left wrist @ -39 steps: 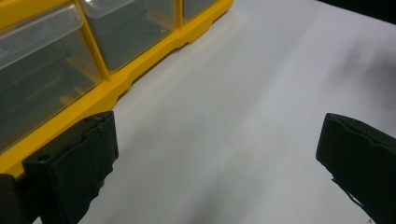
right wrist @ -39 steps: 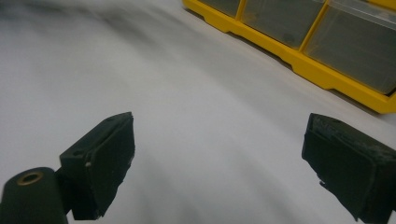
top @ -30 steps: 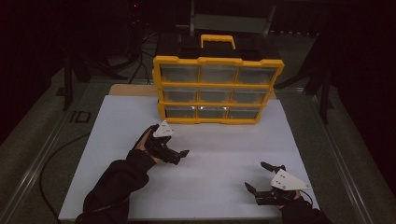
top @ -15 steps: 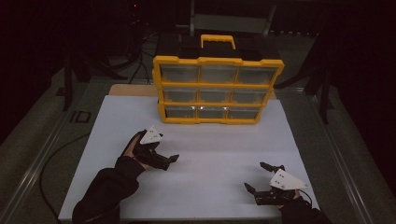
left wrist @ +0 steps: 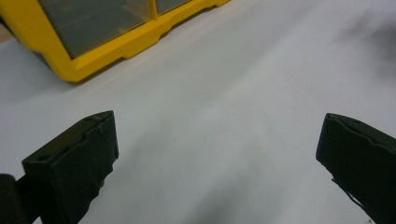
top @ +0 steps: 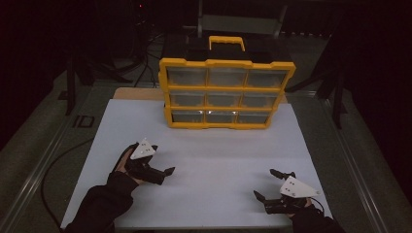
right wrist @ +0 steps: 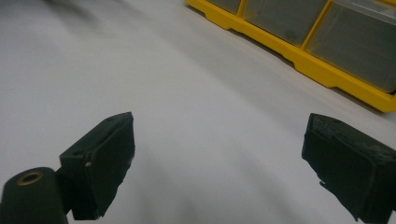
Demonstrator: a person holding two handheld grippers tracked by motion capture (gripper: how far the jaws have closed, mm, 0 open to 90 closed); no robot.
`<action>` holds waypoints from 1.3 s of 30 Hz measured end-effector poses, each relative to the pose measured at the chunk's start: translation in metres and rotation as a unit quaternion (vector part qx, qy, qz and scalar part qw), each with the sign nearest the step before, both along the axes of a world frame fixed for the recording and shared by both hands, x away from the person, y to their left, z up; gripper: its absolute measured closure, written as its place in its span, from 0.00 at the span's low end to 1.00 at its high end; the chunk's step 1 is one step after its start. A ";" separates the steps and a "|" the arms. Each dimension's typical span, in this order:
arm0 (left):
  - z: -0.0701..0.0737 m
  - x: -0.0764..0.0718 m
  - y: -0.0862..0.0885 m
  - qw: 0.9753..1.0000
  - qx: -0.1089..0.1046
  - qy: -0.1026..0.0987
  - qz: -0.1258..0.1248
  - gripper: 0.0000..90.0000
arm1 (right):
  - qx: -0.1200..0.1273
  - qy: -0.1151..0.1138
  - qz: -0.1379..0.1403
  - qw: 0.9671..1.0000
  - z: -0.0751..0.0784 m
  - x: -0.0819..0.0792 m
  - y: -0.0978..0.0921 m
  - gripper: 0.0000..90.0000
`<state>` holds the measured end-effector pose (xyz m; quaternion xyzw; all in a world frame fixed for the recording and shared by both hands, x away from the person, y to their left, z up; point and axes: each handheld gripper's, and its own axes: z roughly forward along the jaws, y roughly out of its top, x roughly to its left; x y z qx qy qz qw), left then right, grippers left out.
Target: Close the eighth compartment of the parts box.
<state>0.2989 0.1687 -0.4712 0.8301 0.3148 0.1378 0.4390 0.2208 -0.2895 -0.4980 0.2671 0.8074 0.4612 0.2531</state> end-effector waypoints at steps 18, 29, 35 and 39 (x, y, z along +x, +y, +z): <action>-0.018 -0.028 0.035 1.000 -0.007 0.010 0.027 0.00 | -0.003 0.002 0.000 1.000 0.000 -0.001 0.002 0.11; -0.030 -0.040 0.039 1.000 0.001 0.010 0.024 0.00 | -0.005 0.001 -0.001 1.000 0.000 -0.001 0.002 0.10; -0.036 -0.043 0.040 1.000 0.003 0.012 0.019 0.00 | -0.005 0.001 -0.001 1.000 0.000 -0.001 0.002 0.10; -0.039 -0.044 0.039 1.000 0.014 0.009 0.024 0.00 | -0.005 -0.002 0.000 1.000 0.000 -0.001 0.001 0.11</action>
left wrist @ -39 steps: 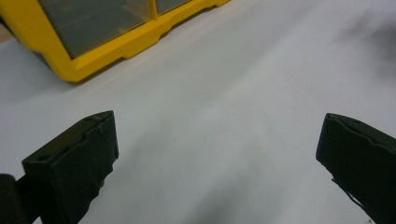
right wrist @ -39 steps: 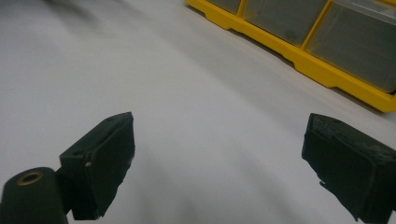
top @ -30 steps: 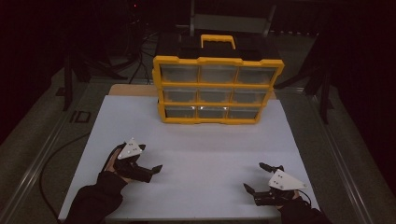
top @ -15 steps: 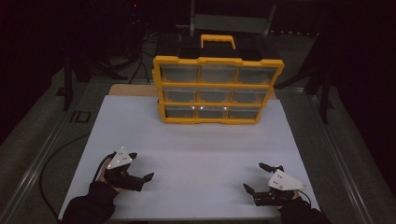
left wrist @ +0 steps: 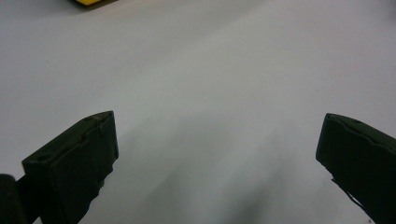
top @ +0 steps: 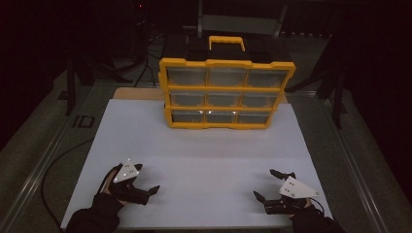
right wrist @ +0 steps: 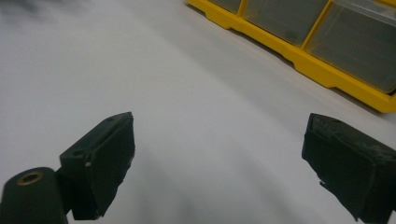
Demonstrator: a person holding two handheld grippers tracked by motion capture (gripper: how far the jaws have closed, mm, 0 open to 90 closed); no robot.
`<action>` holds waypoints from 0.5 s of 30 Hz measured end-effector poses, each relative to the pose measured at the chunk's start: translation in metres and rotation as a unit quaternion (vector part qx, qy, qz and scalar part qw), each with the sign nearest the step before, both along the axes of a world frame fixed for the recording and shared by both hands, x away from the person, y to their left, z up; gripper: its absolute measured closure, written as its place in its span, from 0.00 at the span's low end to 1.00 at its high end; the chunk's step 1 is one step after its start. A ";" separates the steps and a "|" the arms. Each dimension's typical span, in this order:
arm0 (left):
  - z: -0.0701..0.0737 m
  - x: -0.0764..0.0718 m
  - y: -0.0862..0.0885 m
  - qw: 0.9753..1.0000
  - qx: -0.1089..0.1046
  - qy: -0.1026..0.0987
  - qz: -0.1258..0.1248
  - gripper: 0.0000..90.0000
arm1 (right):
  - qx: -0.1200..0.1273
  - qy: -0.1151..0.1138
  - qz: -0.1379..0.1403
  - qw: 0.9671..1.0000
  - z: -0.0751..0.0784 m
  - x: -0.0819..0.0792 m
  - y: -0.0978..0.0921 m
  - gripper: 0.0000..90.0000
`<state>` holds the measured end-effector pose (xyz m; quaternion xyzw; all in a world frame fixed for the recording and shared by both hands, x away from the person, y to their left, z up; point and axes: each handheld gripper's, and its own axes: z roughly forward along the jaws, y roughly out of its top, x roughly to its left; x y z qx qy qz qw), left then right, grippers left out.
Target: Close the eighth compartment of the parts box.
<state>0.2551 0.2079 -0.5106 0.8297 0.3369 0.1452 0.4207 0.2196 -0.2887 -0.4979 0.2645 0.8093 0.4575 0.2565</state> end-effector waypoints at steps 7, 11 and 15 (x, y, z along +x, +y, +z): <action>-0.004 -0.001 0.001 1.000 -0.002 -0.009 0.014 0.00 | 0.001 -0.002 0.000 1.000 0.001 -0.001 -0.001 0.10; -0.003 0.000 0.003 1.000 -0.010 -0.011 0.023 0.00 | 0.001 -0.002 -0.001 1.000 0.001 -0.002 0.000 0.10; -0.004 0.000 0.004 0.999 -0.010 -0.014 0.029 0.00 | -0.001 -0.001 0.000 1.000 0.001 -0.001 0.000 0.11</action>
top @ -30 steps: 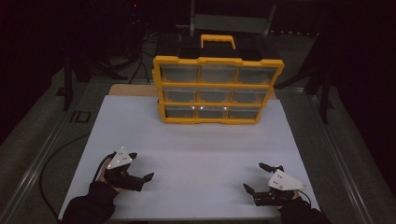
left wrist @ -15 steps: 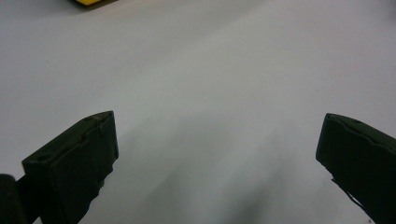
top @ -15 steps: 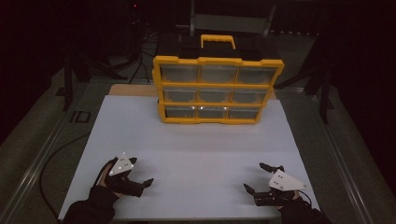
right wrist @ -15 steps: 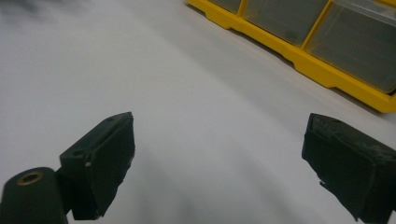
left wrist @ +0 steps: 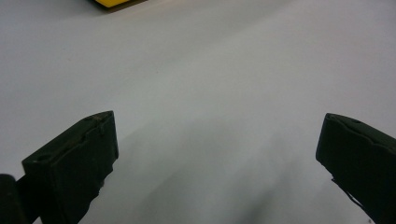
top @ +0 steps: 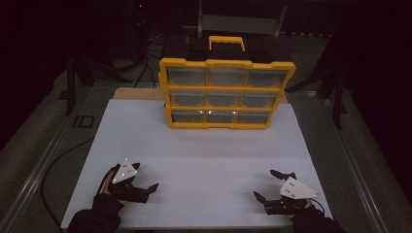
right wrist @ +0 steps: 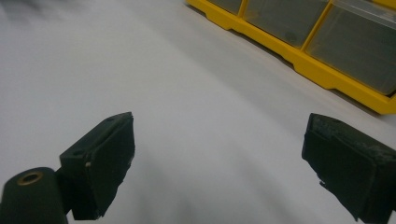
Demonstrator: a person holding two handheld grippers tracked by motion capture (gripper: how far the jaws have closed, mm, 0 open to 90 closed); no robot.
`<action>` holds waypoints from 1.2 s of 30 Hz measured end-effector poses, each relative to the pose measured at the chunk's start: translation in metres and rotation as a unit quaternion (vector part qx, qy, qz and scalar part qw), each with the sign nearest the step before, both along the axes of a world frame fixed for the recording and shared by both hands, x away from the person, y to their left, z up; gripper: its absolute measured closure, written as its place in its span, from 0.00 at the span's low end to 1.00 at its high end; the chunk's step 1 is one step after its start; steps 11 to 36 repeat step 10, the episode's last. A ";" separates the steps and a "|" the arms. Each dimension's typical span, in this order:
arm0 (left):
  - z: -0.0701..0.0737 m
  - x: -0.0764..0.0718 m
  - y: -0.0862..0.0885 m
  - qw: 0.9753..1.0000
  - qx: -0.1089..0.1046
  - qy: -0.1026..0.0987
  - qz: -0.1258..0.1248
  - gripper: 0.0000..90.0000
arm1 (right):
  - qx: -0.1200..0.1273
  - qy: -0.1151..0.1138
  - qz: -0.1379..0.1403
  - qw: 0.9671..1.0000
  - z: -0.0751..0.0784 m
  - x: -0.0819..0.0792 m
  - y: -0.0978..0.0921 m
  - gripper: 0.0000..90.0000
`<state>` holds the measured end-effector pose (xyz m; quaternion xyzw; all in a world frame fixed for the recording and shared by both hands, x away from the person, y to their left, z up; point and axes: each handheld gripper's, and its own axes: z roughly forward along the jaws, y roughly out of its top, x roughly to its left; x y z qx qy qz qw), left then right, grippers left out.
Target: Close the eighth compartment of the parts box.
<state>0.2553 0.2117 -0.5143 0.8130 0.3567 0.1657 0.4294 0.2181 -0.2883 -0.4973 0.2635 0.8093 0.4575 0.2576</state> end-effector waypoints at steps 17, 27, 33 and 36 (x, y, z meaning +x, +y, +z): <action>-0.002 0.001 -0.001 1.000 0.001 0.003 -0.002 0.00 | -0.004 0.004 0.000 1.000 -0.001 0.001 0.000 0.10; -0.002 0.001 -0.001 1.000 0.001 0.003 -0.002 0.00 | -0.004 0.004 0.000 1.000 -0.001 0.001 0.000 0.10; -0.002 0.001 -0.001 1.000 0.001 0.003 -0.002 0.00 | -0.004 0.004 0.000 1.000 -0.001 0.001 0.000 0.10; -0.002 0.001 -0.001 1.000 0.001 0.003 -0.002 0.00 | -0.004 0.004 0.000 1.000 -0.001 0.001 0.000 0.10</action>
